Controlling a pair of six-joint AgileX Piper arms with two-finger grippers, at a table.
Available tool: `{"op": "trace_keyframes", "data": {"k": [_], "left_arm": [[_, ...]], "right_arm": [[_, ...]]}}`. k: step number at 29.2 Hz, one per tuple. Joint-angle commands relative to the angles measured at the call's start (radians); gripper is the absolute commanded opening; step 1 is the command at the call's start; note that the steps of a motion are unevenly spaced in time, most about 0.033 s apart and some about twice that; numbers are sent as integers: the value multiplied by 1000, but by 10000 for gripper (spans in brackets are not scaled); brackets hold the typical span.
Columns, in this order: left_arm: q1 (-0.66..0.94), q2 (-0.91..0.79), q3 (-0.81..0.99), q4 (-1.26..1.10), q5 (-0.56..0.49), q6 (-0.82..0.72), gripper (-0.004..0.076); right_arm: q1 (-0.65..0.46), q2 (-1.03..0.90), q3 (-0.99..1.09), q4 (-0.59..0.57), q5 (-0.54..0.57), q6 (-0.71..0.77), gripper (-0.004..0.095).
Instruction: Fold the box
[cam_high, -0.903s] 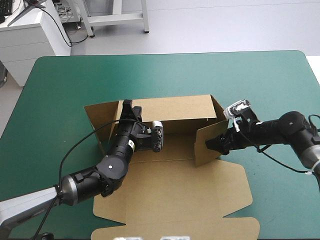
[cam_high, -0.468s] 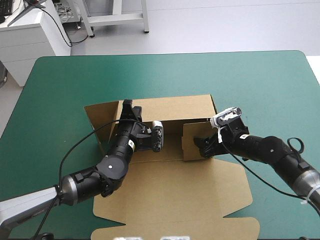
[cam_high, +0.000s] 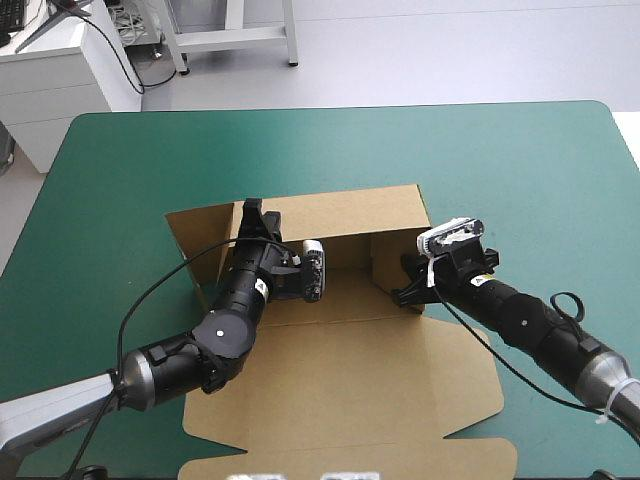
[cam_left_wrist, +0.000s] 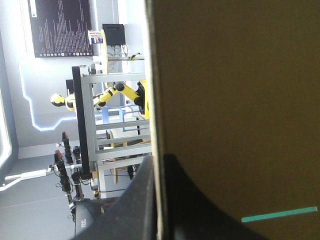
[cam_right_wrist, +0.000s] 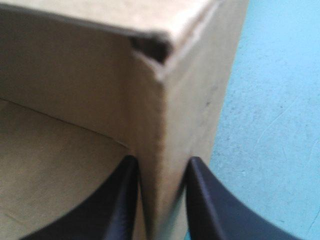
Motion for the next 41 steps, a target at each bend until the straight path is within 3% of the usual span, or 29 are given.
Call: {"op": "trace_keyframes", "data": {"k": [1, 6, 9, 12, 17, 19, 30, 37, 41], "left_arm": [[-6, -25, -22, 26, -47, -9, -8], [-6, -25, -22, 26, -47, -9, -6], [-6, -25, -22, 26, -49, -13, 38], [-6, -25, -22, 26, -49, -24, 175], [-6, -25, -22, 60, -48, -24, 509], [-9, -25, -22, 76, -48, -18, 565], [-159, -25, -22, 76, 137, -4, 566], [-257, -25, -22, 76, 215, -4, 566], [-296, -25, -22, 71, 239, -4, 552]], "right_arm": [[10, -24, -34, 15, -17, -36, -18], [10, -24, -34, 15, -28, -43, -6], [10, -24, -34, 15, -30, -43, -5], [10, -24, -34, 15, -51, -43, -6], [10, -24, -34, 33, -132, -43, -5], [10, -24, -34, 33, -158, -43, -5], [8, -4, -49, 38, -397, -63, -6], [-33, 91, -143, 38, -355, -66, -6], [-104, 164, -242, 36, -215, -122, -11]]}}
